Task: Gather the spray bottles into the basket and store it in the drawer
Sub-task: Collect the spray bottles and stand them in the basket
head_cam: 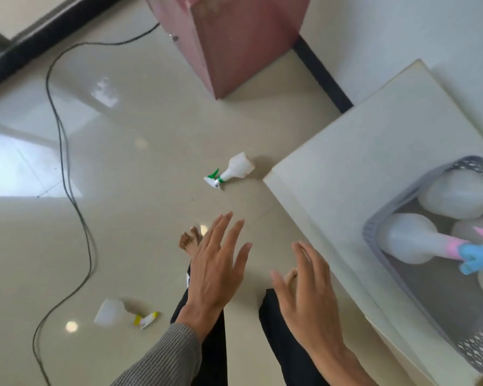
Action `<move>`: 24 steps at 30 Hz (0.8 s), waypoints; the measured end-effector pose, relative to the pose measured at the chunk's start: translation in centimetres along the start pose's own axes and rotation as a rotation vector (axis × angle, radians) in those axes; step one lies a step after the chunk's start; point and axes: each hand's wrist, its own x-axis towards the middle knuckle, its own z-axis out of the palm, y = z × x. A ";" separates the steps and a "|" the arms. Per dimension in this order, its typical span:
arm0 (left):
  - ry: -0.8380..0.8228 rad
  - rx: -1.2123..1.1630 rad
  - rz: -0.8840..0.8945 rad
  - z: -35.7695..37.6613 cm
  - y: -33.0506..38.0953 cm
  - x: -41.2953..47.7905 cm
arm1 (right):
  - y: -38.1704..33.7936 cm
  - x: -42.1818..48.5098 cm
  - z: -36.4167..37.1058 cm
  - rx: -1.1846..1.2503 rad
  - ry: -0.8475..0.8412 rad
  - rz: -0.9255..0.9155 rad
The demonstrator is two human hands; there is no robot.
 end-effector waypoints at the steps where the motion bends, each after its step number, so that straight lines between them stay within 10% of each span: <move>1: 0.003 0.004 -0.003 -0.2 -1.2 0.5 | -1.0 0.9 1.2 -0.099 -0.061 -0.026; 24: -0.336 0.103 -0.196 9.7 -22.8 15.4 | -3.5 29.9 27.8 -0.955 -0.652 -0.226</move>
